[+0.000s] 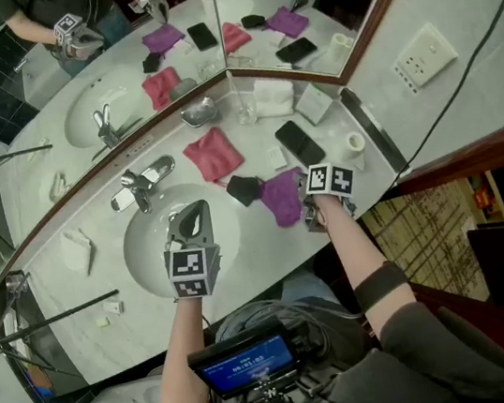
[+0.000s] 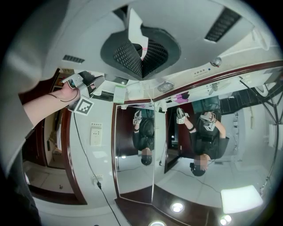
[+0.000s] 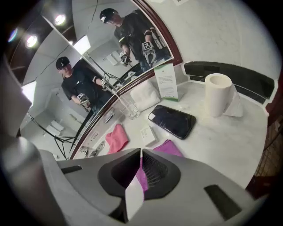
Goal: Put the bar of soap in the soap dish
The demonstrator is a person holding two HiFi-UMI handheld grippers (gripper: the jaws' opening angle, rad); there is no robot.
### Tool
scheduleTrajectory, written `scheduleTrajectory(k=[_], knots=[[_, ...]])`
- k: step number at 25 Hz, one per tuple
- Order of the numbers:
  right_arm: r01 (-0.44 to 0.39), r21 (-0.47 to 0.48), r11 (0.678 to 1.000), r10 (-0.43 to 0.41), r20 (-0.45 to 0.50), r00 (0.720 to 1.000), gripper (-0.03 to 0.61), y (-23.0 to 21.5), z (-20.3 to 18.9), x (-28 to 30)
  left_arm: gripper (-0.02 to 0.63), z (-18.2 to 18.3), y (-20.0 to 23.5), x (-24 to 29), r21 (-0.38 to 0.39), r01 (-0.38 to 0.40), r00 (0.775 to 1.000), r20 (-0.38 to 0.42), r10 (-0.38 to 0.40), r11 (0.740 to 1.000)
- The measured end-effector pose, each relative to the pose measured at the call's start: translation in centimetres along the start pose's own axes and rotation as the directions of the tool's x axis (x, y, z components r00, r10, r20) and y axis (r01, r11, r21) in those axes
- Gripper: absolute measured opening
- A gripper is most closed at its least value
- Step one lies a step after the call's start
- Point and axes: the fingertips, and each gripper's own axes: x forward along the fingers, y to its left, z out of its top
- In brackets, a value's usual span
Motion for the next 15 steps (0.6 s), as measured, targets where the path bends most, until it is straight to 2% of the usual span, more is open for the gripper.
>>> scheduleTrajectory(k=[5,9,12,15], knots=[[0.008,0.142,0.990,-0.010,0.015,1.000,0.044,1.0,0.8,1.8,0.000,-0.5,0.4,0.5,-0.006,0.007,1.000,-0.015,-0.007,1.000],[0.021,0.234,0.972,-0.027,0.024,0.999,0.151,1.7,1.1,3.7,0.000,-1.4,0.8,0.8,-0.020,0.008,0.999,-0.031,-0.009,1.000],[0.057,0.315,0.947,-0.074,0.041,0.996,0.230,1.6,1.4,5.1,0.000,-2.3,1.0,1.0,-0.032,0.007,0.999,-0.047,-0.009,0.999],[0.112,0.363,0.925,-0.143,0.060,0.988,0.264,1.4,2.1,6.1,0.000,-3.2,1.5,1.2,-0.046,0.003,0.998,-0.063,-0.006,0.999]])
